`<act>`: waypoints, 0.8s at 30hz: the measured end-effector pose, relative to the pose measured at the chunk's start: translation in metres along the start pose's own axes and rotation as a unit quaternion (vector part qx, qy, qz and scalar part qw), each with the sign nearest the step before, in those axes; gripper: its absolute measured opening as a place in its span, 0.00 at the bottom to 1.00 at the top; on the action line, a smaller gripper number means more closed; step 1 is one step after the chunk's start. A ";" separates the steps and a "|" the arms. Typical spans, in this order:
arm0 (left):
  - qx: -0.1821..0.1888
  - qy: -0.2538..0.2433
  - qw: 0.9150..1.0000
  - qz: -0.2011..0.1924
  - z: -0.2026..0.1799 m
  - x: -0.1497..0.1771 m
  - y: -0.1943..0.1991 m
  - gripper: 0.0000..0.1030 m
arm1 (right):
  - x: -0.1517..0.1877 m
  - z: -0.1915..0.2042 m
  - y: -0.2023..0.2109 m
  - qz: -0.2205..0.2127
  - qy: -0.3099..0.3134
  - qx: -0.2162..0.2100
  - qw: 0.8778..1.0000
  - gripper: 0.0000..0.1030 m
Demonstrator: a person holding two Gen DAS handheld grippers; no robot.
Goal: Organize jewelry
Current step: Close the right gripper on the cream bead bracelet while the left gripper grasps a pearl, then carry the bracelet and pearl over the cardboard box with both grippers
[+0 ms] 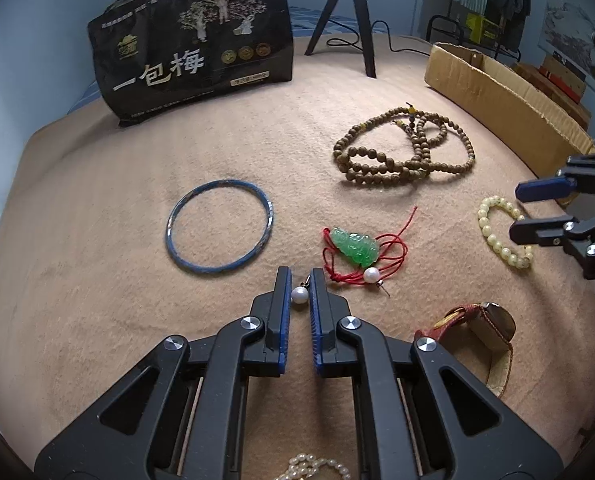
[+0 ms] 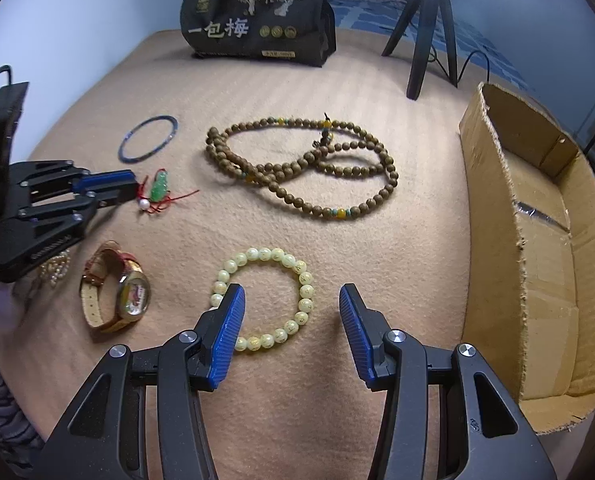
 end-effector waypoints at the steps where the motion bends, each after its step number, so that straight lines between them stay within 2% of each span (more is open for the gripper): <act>1: 0.000 0.003 1.000 -0.001 0.002 0.000 0.002 0.07 | 0.001 -0.001 -0.003 0.005 -0.003 -0.002 1.000 0.46; 4: -0.004 0.008 1.000 -0.002 0.006 0.001 0.006 0.07 | 0.003 -0.001 -0.009 0.017 -0.008 -0.005 1.000 0.38; 5: -0.006 0.009 1.000 -0.003 0.007 0.001 0.007 0.07 | 0.002 0.000 -0.009 0.017 -0.007 -0.005 1.000 0.33; 6: -0.006 0.010 1.000 -0.004 0.007 0.002 0.009 0.07 | 0.002 0.000 -0.009 0.016 -0.005 -0.005 1.000 0.20; 8: -0.008 0.012 1.000 -0.006 0.008 0.002 0.013 0.07 | 0.000 0.002 -0.008 0.017 -0.001 -0.003 1.000 0.08; 9: -0.009 0.013 1.000 -0.008 0.009 0.001 0.016 0.07 | -0.002 0.003 -0.007 0.016 -0.001 -0.003 1.000 0.06; 13: -0.012 0.017 1.000 -0.018 0.011 -0.002 0.029 0.06 | -0.005 0.007 -0.001 0.005 0.006 -0.001 1.000 0.06; 19: -0.021 0.017 0.999 -0.033 0.010 -0.008 0.053 0.06 | -0.019 0.008 0.029 -0.039 0.019 0.008 0.999 0.06; 24: -0.027 0.010 0.999 -0.046 0.000 -0.018 0.075 0.06 | -0.025 0.005 0.056 -0.080 0.035 0.041 0.995 0.06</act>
Point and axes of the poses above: each gripper's, at about its wrist camera, not at the fingertips, and y roughly against the way its jaws point, z to its left, x to its underside, the point moved 7 cm from there along -y, roughly the way its jaws point, and after that the axes turned 11 degrees about x, right-handed, at the moved point
